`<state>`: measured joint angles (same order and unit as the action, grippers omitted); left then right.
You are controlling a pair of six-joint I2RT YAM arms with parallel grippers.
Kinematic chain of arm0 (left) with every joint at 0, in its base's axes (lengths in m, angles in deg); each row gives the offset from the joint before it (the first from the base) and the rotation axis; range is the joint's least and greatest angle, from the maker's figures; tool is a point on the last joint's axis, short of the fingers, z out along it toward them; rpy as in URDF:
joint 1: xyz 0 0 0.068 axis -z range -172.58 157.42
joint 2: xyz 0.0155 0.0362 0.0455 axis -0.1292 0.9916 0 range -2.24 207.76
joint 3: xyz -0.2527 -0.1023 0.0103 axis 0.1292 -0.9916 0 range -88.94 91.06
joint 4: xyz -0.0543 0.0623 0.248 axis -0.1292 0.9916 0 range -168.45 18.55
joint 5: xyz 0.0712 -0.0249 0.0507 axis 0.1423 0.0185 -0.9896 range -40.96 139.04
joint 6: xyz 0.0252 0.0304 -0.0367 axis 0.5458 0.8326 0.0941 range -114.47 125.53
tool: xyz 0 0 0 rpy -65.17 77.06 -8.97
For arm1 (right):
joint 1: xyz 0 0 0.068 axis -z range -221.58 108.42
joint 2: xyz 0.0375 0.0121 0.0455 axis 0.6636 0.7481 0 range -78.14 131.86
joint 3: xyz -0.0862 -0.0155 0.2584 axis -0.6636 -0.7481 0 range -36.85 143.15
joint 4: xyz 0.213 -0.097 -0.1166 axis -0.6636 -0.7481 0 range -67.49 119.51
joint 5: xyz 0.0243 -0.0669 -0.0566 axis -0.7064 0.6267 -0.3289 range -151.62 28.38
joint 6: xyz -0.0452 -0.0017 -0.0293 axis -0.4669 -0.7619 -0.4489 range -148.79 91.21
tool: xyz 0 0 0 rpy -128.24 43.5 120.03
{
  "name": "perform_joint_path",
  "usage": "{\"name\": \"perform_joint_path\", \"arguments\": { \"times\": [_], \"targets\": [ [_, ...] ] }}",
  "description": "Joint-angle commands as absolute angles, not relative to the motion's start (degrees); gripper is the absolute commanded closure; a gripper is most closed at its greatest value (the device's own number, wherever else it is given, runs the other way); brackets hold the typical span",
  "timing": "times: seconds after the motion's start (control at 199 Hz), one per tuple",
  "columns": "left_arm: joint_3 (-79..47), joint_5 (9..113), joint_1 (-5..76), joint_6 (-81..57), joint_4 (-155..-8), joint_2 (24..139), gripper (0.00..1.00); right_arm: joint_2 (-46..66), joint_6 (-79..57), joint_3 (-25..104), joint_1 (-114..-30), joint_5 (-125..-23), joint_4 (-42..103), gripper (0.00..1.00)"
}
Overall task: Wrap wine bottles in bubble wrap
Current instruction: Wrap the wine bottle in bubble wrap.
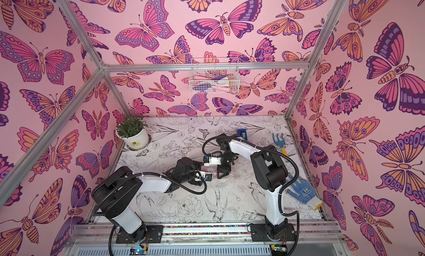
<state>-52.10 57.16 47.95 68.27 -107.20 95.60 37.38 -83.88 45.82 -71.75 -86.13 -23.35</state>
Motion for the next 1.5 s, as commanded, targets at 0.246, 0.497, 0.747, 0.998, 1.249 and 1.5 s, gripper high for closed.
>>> {"name": "perform_joint_path", "arguments": {
  "times": [0.246, 0.497, 0.747, 0.998, 1.249, 1.5],
  "targets": [
    [-44.38, 58.54, 45.35, 68.05, -85.71, 100.25, 0.5, 28.47, -75.2, 39.82, -69.56, -91.61, -12.2, 0.25],
    [-36.5, 61.44, 43.07, 64.51, -62.95, 99.3, 0.54, 13.69, -71.5, 25.35, -67.77, -86.14, 5.19, 0.01],
    [-21.58, 71.13, 39.2, 57.35, -32.26, 103.74, 0.55, -1.42, -79.06, 2.11, -73.72, -77.35, 29.46, 0.01],
    [-8.41, 76.81, 38.01, 57.21, -18.55, 112.32, 0.56, 3.14, -83.81, -5.59, -86.11, -65.66, 52.83, 0.01],
    [-1.22, 79.94, 36.41, 59.16, -12.12, 119.99, 0.53, 11.51, -87.19, 0.46, -87.0, -62.22, 54.86, 0.01],
    [1.87, 80.49, 34.51, 61.87, -10.29, 124.53, 0.51, 17.47, -87.37, 5.61, -86.68, -61.62, 43.39, 0.11]
  ]
}}
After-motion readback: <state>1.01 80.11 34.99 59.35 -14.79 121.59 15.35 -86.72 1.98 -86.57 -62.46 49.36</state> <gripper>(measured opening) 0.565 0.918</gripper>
